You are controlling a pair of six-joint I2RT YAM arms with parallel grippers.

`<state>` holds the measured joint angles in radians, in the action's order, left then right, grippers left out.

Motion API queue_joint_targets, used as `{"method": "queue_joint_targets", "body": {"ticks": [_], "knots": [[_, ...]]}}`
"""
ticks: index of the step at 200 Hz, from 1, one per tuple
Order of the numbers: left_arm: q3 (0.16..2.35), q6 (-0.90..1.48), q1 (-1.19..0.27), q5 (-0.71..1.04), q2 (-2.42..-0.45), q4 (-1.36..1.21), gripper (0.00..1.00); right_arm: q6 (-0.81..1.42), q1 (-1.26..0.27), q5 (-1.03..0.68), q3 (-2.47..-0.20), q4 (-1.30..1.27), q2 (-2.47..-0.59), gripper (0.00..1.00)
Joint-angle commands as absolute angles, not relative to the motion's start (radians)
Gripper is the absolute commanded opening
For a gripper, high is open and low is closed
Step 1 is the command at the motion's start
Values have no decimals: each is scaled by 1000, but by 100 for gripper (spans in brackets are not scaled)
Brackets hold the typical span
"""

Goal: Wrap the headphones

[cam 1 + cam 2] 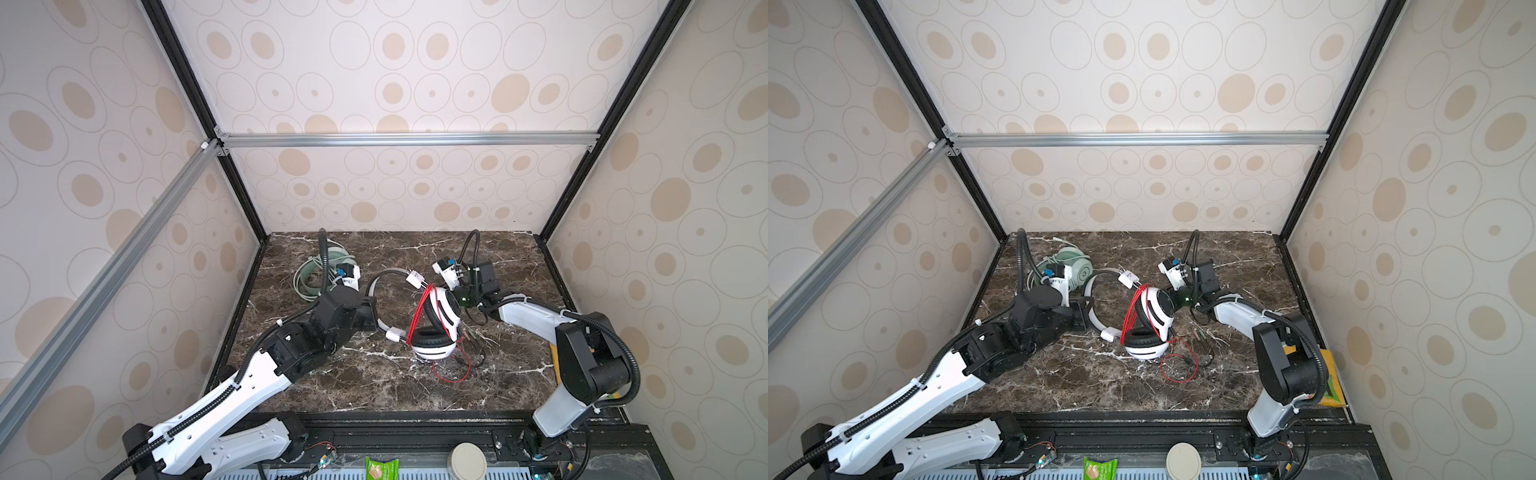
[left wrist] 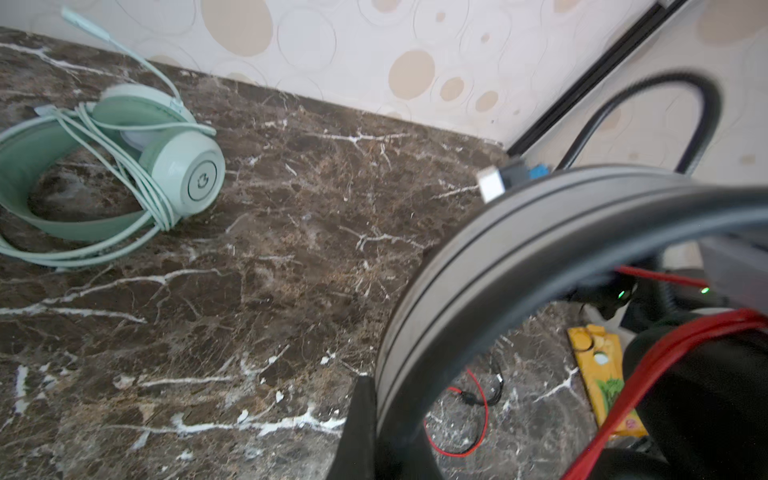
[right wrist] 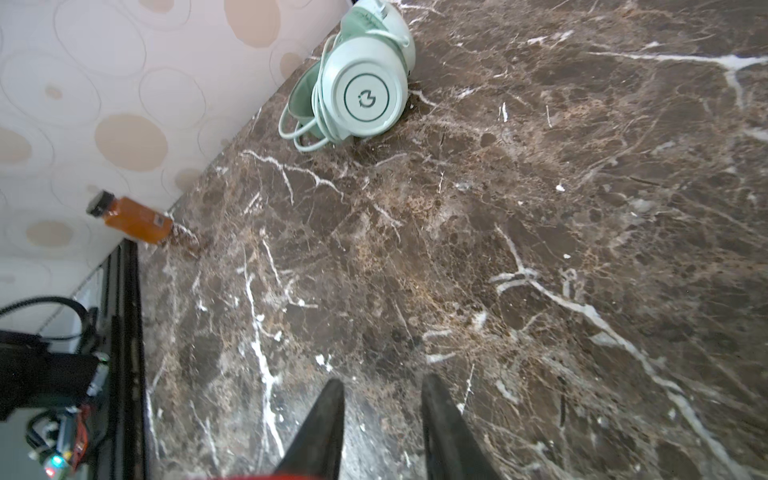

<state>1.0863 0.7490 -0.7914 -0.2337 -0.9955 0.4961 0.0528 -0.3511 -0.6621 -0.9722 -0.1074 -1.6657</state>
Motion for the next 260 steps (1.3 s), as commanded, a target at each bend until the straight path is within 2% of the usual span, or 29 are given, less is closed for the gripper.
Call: {"method": "queue_joint_targets", "body": {"ticks": [1, 46, 80, 132, 159, 215, 260], "knots": [[1211, 822, -709, -231, -1011, 469, 0, 101, -343, -656, -914, -183, -1586, 41], [1329, 816, -490, -138, -1103, 537, 0, 91, -340, -528, -746, -182, -1351, 55], [1398, 791, -422, -87, -1151, 535, 0, 94, -340, -437, -636, -156, -1247, 57], [1436, 771, -372, -49, -1178, 532, 0, 145, -341, -396, -517, -120, -1199, 54], [1429, 778, -358, -18, -1189, 520, 0, 168, -341, -409, -513, -55, -1215, 48], [1437, 778, -348, -5, -1190, 519, 0, 235, -342, -373, -510, 37, -1223, 47], [1444, 780, -344, -2, -1188, 526, 0, 246, -342, -377, -493, 19, -1271, 44]]}}
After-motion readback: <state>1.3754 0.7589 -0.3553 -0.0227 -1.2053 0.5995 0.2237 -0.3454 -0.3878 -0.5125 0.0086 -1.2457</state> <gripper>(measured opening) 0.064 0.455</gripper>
